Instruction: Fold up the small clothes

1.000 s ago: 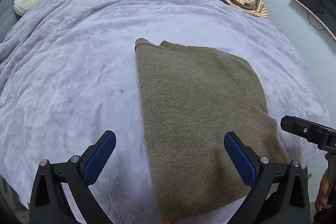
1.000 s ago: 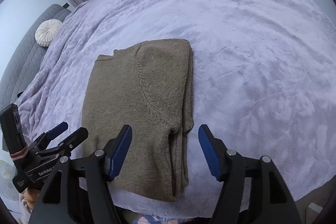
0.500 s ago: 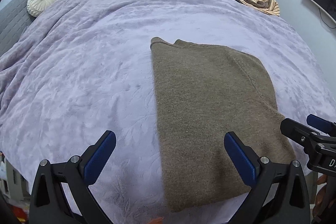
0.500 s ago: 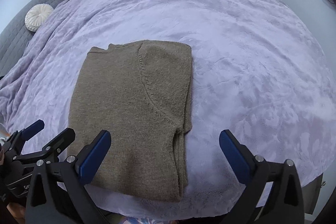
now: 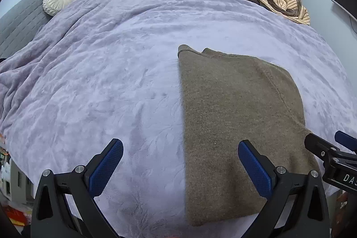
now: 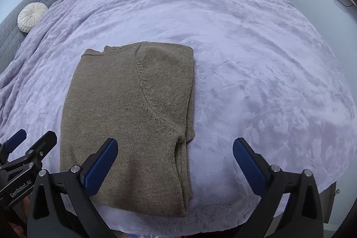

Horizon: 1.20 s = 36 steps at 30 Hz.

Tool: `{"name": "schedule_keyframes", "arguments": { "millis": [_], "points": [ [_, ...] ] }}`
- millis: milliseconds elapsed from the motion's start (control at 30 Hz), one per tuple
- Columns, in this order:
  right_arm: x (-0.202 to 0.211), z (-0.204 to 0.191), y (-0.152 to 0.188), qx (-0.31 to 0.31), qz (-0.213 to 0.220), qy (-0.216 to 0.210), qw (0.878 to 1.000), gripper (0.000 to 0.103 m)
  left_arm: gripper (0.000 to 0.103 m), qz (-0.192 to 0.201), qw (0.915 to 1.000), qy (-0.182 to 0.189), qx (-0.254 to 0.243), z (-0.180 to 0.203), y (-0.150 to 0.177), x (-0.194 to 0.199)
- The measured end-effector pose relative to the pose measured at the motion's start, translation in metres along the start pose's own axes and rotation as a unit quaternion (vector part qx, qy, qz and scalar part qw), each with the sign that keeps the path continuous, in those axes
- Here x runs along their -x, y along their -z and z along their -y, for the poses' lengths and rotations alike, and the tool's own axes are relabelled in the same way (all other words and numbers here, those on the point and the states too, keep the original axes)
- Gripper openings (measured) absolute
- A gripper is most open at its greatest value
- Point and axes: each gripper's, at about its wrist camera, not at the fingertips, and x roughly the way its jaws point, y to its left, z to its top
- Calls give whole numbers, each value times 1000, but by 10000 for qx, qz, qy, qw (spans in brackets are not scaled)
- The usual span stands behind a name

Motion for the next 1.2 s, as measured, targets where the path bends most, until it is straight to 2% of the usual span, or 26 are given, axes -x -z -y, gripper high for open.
{"name": "schedule_keyframes", "arguments": {
  "millis": [133, 1200],
  "points": [
    [0, -1, 0, 52, 15, 52, 10000, 102, 103, -44, 9999, 138, -87, 4, 2, -1],
    [0, -6, -3, 151, 7, 123, 9998, 102, 103, -43, 9999, 85, -124, 9, 3, 0]
  ]
}}
